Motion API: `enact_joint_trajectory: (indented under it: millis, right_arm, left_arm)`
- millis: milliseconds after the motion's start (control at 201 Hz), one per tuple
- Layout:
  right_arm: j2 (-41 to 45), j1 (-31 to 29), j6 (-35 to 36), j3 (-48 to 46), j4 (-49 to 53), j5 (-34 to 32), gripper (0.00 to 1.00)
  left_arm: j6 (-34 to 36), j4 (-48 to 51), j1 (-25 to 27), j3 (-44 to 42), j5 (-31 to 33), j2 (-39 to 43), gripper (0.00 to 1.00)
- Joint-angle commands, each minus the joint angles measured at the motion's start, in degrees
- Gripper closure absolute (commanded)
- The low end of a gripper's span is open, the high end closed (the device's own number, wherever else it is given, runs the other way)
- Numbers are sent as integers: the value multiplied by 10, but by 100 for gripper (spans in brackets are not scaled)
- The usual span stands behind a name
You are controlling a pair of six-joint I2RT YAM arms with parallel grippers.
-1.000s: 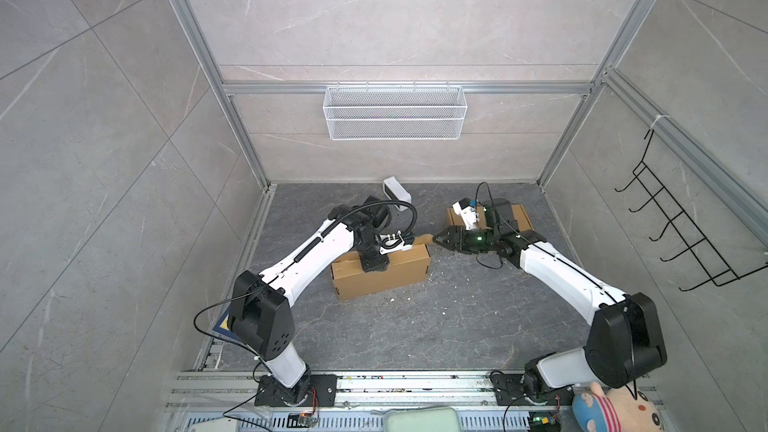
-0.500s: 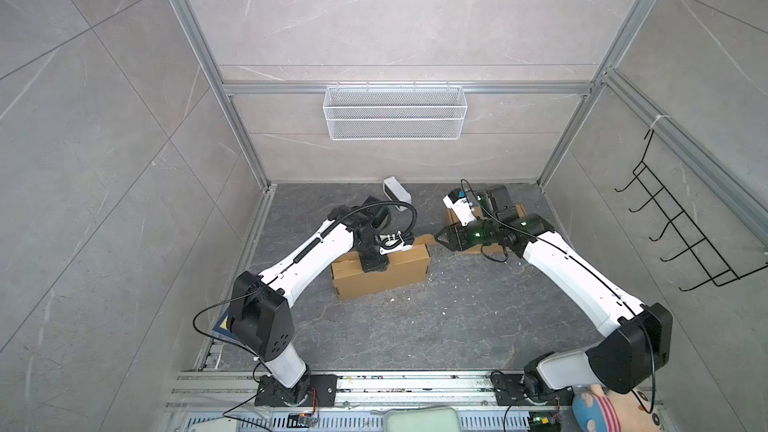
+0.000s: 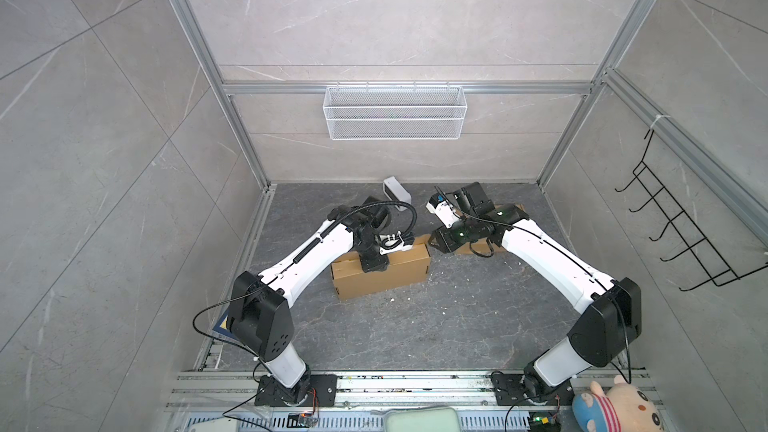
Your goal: Fold the paper box
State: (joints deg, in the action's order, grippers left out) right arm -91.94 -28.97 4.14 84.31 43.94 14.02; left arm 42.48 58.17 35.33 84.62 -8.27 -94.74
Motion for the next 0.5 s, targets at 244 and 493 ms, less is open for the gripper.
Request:
enact_joint_trajectory:
  millis: [244, 493]
  right_arm:
    - [-16, -6, 9, 21, 9, -6, 63]
    - [-19, -7, 5, 26, 11, 12, 68]
  left_arm:
    - [13, -26, 3, -17, -25, -17, 61]
    - [12, -26, 3, -16, -24, -17, 61]
